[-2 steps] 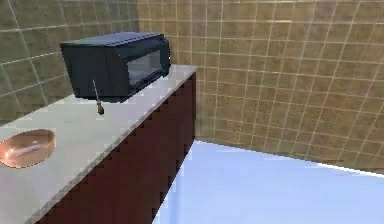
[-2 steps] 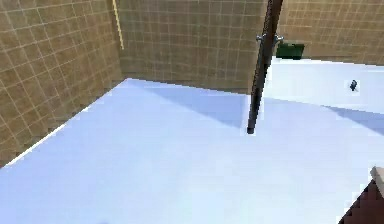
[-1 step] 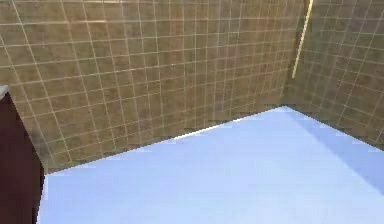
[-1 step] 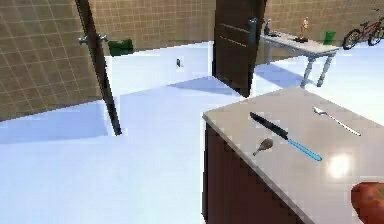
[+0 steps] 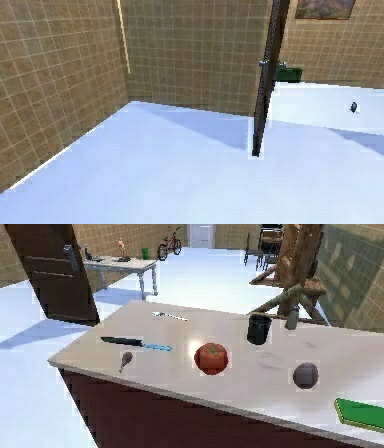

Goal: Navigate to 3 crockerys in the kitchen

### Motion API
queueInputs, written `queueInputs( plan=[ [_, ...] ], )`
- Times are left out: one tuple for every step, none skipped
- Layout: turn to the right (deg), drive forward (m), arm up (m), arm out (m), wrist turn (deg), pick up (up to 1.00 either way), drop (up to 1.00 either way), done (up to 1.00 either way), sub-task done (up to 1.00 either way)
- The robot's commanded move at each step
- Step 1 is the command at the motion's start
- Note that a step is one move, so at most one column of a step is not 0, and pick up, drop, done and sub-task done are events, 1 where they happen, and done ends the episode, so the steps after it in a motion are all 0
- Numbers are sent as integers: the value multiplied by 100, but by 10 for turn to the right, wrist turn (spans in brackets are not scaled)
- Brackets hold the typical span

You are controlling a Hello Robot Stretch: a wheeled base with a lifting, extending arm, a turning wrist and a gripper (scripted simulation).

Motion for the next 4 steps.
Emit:
queueInputs(
  plan=[
    [150,0,0,0,0,0,0,0,0],
    [0,100,0,0,0,0,0,0,0],
    [390,0,0,0,0,0,0,0,0],
    [0,5,0,0,0,0,0,0,0]
  ],
)
